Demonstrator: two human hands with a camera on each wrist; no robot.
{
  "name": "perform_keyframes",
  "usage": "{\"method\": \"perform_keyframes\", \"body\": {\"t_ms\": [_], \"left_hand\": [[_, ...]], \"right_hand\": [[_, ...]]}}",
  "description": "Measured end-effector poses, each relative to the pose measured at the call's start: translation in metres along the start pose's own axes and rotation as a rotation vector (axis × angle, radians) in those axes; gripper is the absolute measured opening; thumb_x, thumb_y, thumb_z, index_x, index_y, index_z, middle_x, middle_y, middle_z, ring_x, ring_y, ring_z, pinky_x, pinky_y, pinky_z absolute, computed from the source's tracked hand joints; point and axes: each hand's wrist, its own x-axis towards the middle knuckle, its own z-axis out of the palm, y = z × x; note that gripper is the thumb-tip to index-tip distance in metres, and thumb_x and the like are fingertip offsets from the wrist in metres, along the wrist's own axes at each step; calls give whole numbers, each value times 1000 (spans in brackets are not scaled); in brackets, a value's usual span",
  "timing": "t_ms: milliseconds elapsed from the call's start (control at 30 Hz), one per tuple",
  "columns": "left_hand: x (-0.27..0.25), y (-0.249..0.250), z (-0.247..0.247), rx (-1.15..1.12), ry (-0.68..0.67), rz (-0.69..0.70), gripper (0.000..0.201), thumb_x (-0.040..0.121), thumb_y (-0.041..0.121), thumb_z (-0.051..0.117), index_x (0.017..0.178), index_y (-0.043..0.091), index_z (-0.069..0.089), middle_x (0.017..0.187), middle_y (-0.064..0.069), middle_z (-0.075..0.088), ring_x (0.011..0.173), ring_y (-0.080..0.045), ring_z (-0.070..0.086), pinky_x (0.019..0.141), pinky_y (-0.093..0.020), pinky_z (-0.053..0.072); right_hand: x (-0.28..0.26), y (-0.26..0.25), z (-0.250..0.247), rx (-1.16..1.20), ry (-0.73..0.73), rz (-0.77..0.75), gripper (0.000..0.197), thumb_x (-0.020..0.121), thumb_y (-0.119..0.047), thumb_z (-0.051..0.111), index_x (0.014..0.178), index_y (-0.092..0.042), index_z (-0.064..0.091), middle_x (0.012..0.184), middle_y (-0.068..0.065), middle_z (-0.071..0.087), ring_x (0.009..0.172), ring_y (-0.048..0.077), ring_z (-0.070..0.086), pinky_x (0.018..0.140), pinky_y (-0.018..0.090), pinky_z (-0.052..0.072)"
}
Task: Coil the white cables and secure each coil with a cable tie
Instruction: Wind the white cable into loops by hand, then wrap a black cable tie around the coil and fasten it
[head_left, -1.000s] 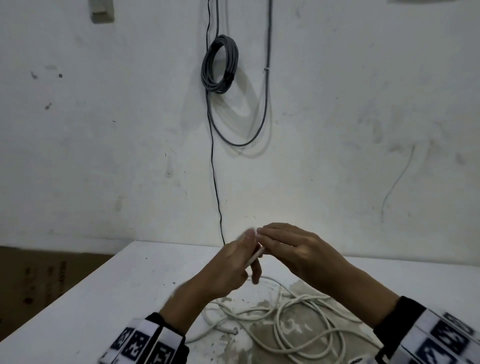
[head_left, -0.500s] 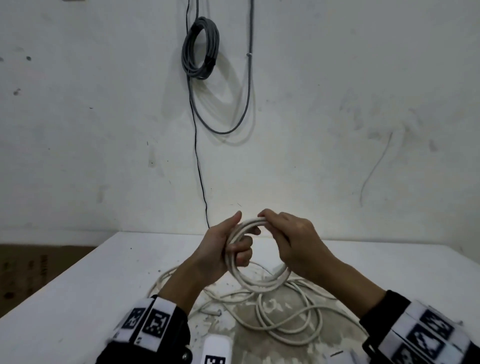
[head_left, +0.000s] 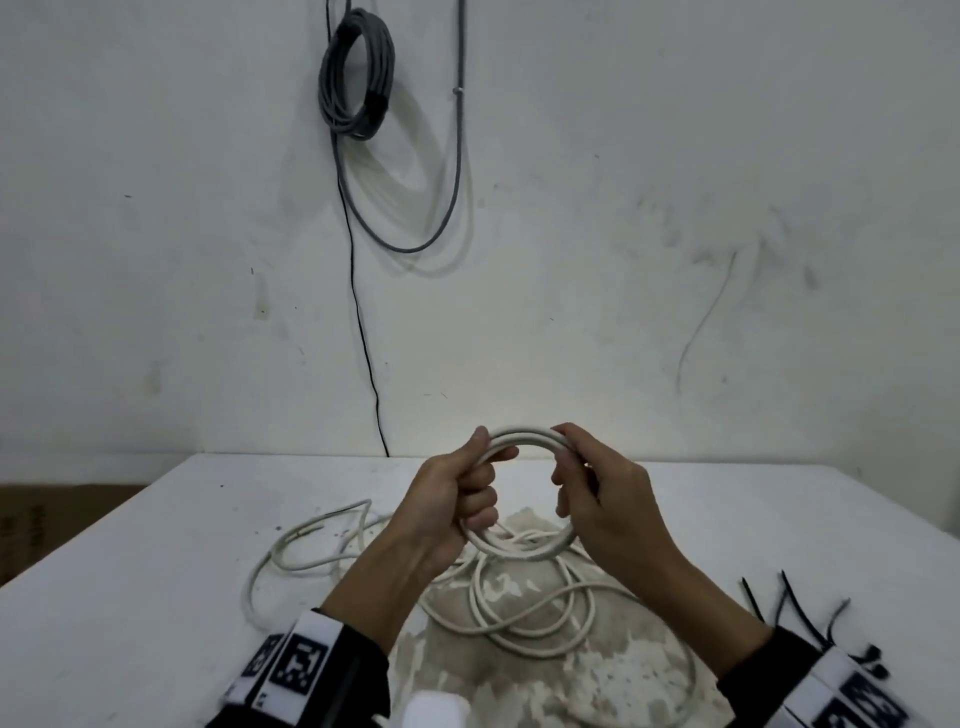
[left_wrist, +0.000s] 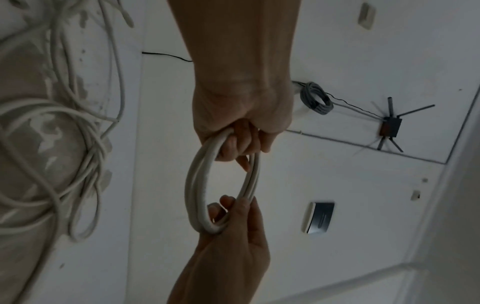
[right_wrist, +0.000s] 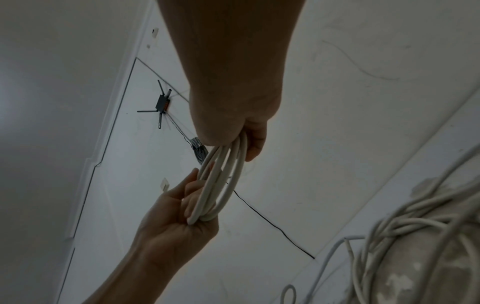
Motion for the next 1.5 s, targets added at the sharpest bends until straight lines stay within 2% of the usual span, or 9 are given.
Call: {"method": "perform_keyframes", "body": {"t_ms": [267,433,500,667,800,933,1100,1367,1500], "left_hand": [[-7,-12,8,86,97,64,33,86,33,58,72,4,65,38,9,17,30,-4,14,37,-19,13],[-12,-19,10,87,71,104,38,93,36,47,70,7,55,37,11,21,30,-3,16,34,-15,18],[-14,-25,8,92,47,98,39,95,38,41,70,9,48,38,12,21,31,-3,16,33,-15,19],[-15,-30,3,78,-143,-24,38,98,37,31,73,11,43,41,10,23,32,-5,22,38,-18,27],[-17,-28,-1,34,-289,-158,29,90,35,39,79,10,49,51,4,44,45,-12,49,55,-25,44],[-13,-37,1,412,-125,117,26,99,22,37,123,23,47,90,-8,59,45,-14,57,47,-25,48],[-6,-61,19,827,-55,501,31,98,21,42,125,27,55,109,2,60,36,-5,46,43,-21,45],[7,-98,52,910,-99,555,22,90,9,57,106,19,70,79,3,68,55,10,55,57,-5,36],[15,-114,64,807,-167,399,21,90,11,57,104,17,71,77,-3,70,35,2,45,43,-8,34]], "right_hand": [[-2,1,-7,-155,-64,-152,23,87,-20,47,97,-5,62,60,4,56,52,16,52,56,26,41],[-6,5,-11,-5,-266,121,16,98,-24,40,91,-15,50,60,-2,48,53,25,55,58,37,48],[-11,1,-13,114,-314,208,22,98,-31,37,91,-15,50,62,-1,46,51,19,53,54,31,51],[-21,0,-10,377,-221,434,28,99,-26,37,90,-10,58,61,0,36,39,11,37,46,28,38],[-22,1,-15,390,-165,428,26,98,-20,42,79,-12,57,48,-10,35,37,5,29,41,21,28],[-22,10,-15,186,-131,347,24,95,-22,47,78,-11,59,41,-13,42,41,6,35,50,30,33],[-32,17,-20,206,-94,382,25,96,-25,44,77,-21,60,43,-14,45,43,10,38,51,32,38],[-61,38,-62,285,-97,539,31,99,-21,39,91,-7,65,58,0,41,42,14,45,48,30,45],[-59,64,-111,217,-230,698,38,99,-32,38,97,-9,68,91,5,67,82,17,63,71,29,48]]}}
